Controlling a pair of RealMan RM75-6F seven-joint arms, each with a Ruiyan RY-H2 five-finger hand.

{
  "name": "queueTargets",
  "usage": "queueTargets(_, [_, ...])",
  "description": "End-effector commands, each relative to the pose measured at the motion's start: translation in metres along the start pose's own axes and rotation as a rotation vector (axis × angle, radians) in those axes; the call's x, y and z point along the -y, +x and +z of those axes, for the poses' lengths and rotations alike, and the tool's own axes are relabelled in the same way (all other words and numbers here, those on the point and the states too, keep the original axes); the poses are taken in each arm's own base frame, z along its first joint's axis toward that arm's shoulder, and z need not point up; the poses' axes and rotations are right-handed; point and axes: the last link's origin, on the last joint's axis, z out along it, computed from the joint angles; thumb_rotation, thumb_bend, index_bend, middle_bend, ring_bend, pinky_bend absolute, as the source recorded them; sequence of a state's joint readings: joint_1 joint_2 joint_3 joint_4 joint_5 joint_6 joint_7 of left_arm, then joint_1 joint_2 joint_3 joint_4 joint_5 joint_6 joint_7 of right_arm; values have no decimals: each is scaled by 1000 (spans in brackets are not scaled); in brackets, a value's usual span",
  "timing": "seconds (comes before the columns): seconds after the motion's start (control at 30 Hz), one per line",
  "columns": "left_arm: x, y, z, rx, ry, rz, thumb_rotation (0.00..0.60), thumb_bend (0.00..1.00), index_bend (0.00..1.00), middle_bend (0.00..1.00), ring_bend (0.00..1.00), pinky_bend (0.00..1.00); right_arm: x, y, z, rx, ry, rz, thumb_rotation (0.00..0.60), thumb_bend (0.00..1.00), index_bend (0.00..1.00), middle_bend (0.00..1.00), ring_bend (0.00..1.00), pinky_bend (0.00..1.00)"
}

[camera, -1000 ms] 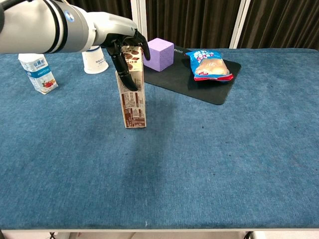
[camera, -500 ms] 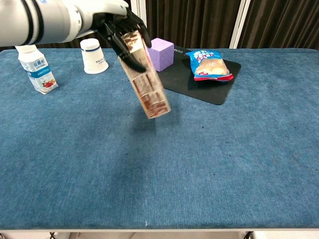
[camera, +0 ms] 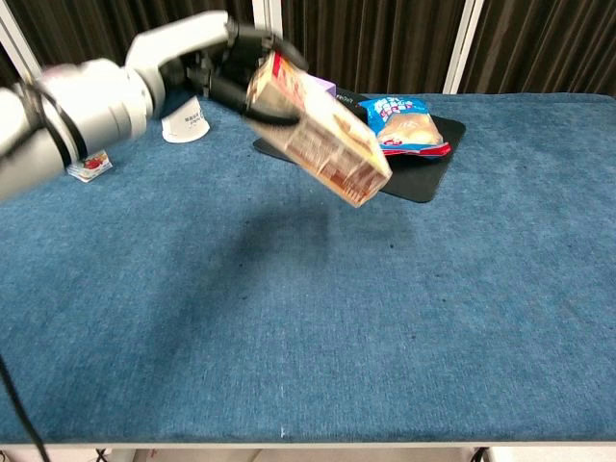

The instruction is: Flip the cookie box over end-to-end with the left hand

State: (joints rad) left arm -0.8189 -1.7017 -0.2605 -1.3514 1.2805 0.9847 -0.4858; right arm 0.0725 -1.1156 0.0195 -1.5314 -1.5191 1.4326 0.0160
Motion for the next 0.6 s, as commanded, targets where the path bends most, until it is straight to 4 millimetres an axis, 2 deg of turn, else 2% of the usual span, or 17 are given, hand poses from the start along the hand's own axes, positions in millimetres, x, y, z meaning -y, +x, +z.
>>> queueTargets(0.03, [28, -32, -9, -6, -16, -33, 600, 143, 359, 369, 308, 357, 0, 0, 0, 3, -6, -1, 600, 0, 0, 0, 0, 0])
queueTargets(0.3, [43, -42, -5, -12, -12, -23, 600, 119, 346, 362, 300, 309, -2, -2, 0, 13, -22, -2, 600, 0, 0, 0, 0, 0])
queueTargets(0.37, [48, -41, -5, 10, -4, 10, 600, 101, 293, 318, 254, 255, -3, -2, 1, 13, -23, 0, 600, 0, 0, 0, 0, 0])
queueTargets(0.47, [51, -35, -7, 45, 0, 66, 600, 67, 138, 174, 110, 134, -3, -3, 1, 17, -25, 1, 600, 0, 0, 0, 0, 0])
queueTargets(0.53, [54, -30, -9, 63, 4, 113, 600, 54, 42, 102, 45, 88, -4, -4, 1, 20, -27, 3, 600, 0, 0, 0, 0, 0])
queueTargets(0.6, [55, -26, -10, 75, 9, 143, 600, 50, 7, 72, 15, 67, -4, -4, 1, 22, -27, 6, 600, 0, 0, 0, 0, 0])
